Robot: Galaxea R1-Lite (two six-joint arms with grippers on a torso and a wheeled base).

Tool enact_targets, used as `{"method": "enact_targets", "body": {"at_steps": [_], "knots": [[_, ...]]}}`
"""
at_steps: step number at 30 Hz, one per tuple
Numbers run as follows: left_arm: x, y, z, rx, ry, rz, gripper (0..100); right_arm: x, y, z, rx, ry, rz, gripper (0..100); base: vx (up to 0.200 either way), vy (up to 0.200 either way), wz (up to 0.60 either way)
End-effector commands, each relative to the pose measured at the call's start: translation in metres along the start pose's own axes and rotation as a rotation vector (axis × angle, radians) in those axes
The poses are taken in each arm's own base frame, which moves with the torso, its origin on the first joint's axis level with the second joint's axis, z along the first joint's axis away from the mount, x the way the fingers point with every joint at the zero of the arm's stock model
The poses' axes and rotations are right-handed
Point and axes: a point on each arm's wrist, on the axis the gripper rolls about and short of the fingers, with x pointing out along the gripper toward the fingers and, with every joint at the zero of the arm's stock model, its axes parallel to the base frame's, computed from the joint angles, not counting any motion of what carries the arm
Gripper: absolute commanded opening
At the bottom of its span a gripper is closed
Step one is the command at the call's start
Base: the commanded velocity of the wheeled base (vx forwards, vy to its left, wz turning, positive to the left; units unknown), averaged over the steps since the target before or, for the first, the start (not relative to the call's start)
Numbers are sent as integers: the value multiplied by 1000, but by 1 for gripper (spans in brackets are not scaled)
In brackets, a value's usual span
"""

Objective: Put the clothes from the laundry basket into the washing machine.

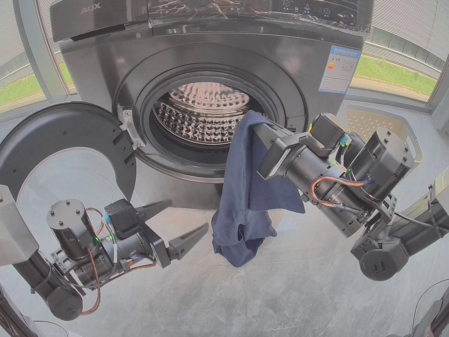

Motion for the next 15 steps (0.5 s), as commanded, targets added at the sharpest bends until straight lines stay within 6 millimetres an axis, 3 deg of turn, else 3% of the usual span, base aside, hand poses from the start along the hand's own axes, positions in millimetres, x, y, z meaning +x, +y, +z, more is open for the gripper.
{"method": "enact_targets", "body": {"at_steps": [1,6,15], "knots": [[0,3,-25,-22,109,0,100,5,0,4,1,-24,0,0,0,0,0],[-1,9,-52,-16,225,-6,100,11,2,9,1,-48,3,0,0,0,0],[12,13,-80,-41,317,-34,100,20,6,19,6,-87,12,0,0,0,0]]}}
